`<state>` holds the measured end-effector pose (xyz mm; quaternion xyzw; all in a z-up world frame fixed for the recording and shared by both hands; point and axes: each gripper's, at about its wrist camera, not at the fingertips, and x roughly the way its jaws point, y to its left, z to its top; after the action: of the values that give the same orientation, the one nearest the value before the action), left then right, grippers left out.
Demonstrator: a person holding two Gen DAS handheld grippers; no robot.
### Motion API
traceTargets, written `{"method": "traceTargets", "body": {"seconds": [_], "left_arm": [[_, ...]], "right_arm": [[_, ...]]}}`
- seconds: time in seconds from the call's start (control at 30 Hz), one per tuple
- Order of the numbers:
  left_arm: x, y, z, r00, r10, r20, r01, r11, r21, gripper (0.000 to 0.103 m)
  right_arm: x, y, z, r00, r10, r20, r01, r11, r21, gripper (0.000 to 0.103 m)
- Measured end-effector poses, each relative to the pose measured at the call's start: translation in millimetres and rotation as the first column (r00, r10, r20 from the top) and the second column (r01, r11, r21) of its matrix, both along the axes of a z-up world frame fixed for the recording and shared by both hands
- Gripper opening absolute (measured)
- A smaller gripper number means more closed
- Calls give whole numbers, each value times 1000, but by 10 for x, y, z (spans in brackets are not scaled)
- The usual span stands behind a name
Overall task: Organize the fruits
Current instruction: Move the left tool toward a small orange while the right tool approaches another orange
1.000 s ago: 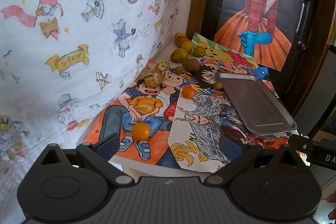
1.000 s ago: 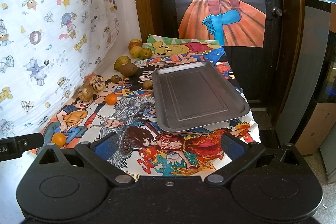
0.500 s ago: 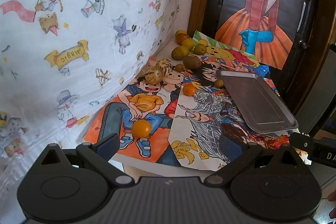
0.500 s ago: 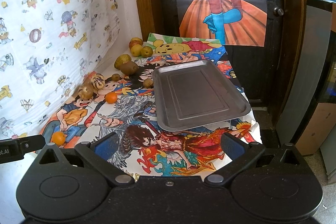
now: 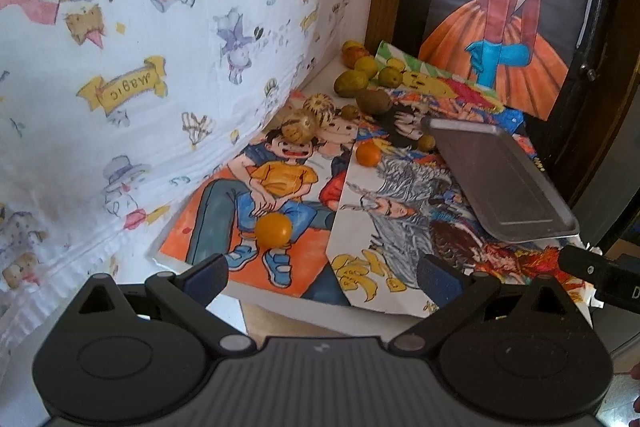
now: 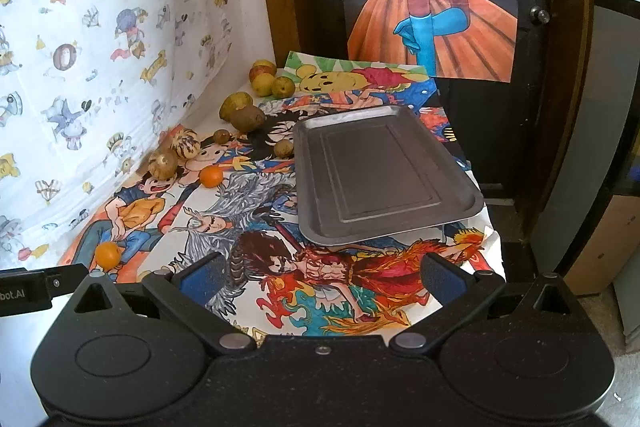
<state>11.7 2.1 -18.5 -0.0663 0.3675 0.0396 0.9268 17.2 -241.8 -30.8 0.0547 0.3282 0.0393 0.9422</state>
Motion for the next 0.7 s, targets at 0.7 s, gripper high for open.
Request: {"method": "traceTargets", "body": {"seconds": [0.7], "left_arm": [[322, -139, -341, 971, 132, -201, -123, 991, 58, 102]], "right_arm": [[589, -158, -117, 935, 326, -142, -340, 936, -88, 103]]}}
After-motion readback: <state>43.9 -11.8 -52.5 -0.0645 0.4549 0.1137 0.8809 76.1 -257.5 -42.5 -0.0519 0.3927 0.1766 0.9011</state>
